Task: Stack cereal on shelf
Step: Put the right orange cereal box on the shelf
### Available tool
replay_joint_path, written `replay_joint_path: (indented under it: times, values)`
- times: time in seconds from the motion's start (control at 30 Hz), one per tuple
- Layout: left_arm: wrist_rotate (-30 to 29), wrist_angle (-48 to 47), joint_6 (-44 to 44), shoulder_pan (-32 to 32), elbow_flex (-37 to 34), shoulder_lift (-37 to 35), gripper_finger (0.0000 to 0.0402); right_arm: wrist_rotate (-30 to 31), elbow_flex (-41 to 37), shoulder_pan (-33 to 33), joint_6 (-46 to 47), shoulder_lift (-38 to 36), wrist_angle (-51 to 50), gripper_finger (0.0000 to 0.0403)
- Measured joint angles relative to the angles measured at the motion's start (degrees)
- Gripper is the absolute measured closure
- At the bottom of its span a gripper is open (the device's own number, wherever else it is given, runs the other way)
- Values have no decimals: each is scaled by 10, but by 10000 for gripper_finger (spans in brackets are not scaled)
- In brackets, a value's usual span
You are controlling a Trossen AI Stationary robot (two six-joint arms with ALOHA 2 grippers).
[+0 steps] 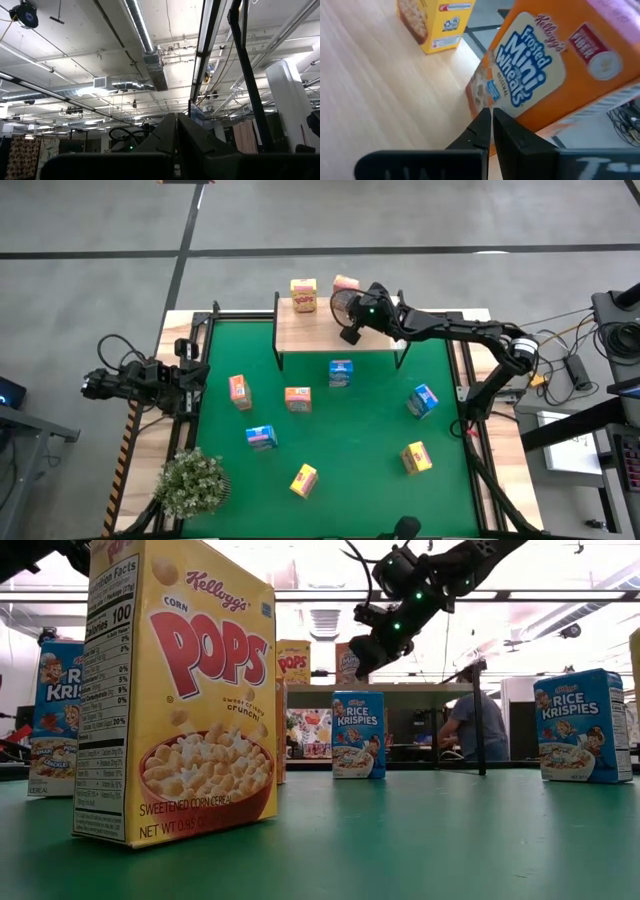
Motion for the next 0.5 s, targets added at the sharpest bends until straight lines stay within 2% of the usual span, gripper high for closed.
replay_joint_path:
  times: [0.37, 0.5]
  values:
    - [0, 1, 0, 0, 0, 0, 402, -1, 0, -16, 0, -3, -10, 394]
    - [0, 1, 0, 0, 0, 0, 402, -1, 0, -15, 3, -14, -43, 394]
